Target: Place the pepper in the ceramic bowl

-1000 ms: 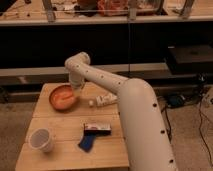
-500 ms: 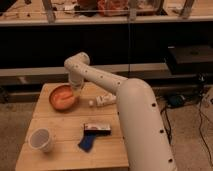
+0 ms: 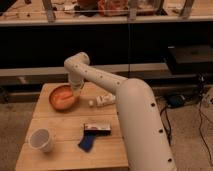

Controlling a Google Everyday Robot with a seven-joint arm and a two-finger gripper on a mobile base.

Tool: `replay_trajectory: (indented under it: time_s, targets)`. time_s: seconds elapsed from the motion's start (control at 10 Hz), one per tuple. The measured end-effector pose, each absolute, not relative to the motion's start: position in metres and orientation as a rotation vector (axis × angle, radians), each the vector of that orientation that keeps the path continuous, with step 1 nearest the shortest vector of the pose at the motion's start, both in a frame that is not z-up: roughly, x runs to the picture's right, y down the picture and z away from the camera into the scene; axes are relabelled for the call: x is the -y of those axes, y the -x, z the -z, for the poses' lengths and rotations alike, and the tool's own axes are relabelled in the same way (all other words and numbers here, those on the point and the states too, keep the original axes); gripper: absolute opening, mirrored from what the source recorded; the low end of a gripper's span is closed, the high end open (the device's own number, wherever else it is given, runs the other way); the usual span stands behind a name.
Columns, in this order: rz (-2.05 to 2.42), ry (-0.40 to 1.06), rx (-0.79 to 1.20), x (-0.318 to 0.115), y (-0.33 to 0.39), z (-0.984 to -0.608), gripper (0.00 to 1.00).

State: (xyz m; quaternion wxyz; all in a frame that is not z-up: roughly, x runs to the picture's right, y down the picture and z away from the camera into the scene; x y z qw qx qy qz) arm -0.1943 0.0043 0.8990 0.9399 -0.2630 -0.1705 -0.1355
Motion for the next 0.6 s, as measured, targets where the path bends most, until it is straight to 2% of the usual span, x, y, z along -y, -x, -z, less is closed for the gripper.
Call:
replay_trajectory:
  time_s: [0.6]
  targets:
    - [0.282,0.538,0.349,-0.0043,0.1982,-0.8999,0.01]
